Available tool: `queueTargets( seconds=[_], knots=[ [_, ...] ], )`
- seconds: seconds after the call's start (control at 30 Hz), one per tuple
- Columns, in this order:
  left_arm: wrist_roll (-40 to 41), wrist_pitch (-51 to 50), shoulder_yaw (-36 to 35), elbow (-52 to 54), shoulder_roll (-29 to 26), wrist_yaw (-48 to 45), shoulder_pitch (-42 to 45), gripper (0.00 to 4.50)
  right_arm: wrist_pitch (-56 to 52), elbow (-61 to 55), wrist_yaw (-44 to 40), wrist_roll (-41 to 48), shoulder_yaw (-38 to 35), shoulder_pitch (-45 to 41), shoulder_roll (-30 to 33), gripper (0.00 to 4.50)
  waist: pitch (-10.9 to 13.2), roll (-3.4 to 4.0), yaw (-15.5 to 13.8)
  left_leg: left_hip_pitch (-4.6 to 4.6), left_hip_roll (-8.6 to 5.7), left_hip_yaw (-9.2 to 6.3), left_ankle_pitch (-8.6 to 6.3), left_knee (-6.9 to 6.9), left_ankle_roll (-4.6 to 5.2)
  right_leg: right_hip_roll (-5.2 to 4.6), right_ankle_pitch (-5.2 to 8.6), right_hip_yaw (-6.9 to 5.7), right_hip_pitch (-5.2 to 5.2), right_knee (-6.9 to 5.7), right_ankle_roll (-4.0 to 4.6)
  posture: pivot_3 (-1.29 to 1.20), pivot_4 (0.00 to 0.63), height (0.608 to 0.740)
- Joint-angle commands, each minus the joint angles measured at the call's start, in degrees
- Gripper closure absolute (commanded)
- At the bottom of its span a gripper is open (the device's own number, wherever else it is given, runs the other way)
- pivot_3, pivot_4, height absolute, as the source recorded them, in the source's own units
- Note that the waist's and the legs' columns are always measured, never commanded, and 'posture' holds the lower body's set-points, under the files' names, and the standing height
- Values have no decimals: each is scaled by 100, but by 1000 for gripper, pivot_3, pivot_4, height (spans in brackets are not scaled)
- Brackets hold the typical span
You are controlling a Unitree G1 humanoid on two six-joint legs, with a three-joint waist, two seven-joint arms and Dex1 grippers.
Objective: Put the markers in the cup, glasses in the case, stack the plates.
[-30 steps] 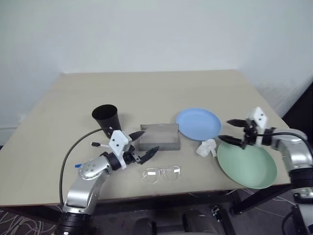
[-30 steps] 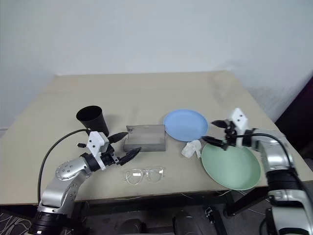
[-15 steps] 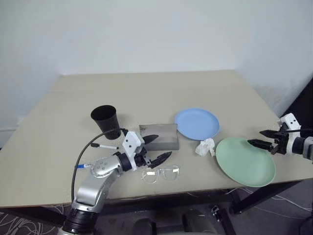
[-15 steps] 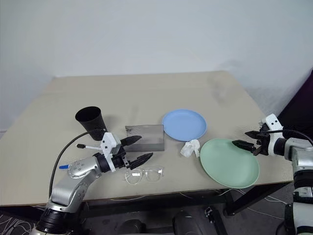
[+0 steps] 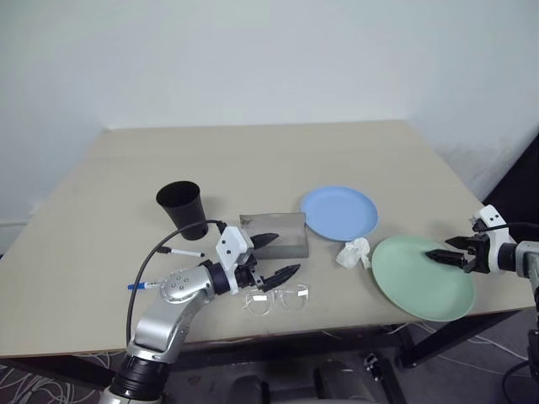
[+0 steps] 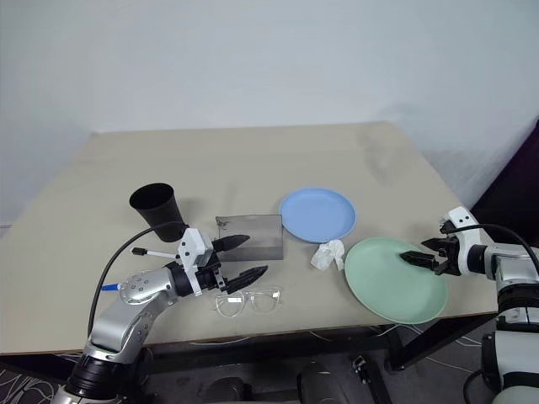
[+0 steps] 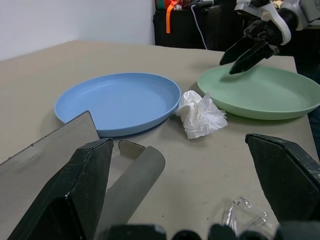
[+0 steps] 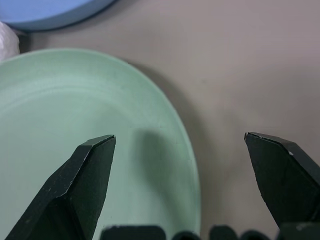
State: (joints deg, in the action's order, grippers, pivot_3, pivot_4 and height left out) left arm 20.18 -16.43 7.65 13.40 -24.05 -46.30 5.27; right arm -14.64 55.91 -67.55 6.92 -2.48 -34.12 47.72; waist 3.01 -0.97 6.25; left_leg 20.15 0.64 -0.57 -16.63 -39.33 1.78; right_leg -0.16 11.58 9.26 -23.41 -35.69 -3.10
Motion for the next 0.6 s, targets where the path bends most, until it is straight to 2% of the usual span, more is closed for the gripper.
queueTargets(
  seconds=[0.03,0.1,0.3,0.43,0.5,0.6],
  knots=[
    [15,36,-27,65,-26,-29,114,0,96,48,-81,-8,-52,-211,11,407,0,0,0,0,0,1,0,0,0,0,0,1,0,0,0,0,0,740],
    [5,43,-24,41,-25,-36,135,0,102,87,-111,-10,-59,-223,1,939,0,0,0,0,0,1,0,0,0,0,0,1,0,0,0,0,0,740],
    [-13,67,-16,13,-28,-46,156,0,100,126,-144,-12,-67,-251,-21,2997,0,0,0,0,0,0,0,0,0,0,0,1,0,0,0,0,0,740],
    [-26,74,-18,7,-39,-53,156,0,109,173,-131,-33,-53,-255,-50,2997,0,0,1,0,0,0,0,0,0,1,0,2,0,-1,0,0,0,740],
    [-32,78,-18,8,-42,-53,153,0,102,193,-133,-48,-37,-251,-70,3503,0,0,0,-1,0,1,0,0,0,1,0,2,0,-1,0,0,0,740],
    [-37,81,-17,11,-44,-57,150,0,101,198,-144,-62,-18,-236,-103,4488,-1,-4,13,-2,0,0,0,0,0,1,0,2,0,-1,0,0,0,740]
  ],
)
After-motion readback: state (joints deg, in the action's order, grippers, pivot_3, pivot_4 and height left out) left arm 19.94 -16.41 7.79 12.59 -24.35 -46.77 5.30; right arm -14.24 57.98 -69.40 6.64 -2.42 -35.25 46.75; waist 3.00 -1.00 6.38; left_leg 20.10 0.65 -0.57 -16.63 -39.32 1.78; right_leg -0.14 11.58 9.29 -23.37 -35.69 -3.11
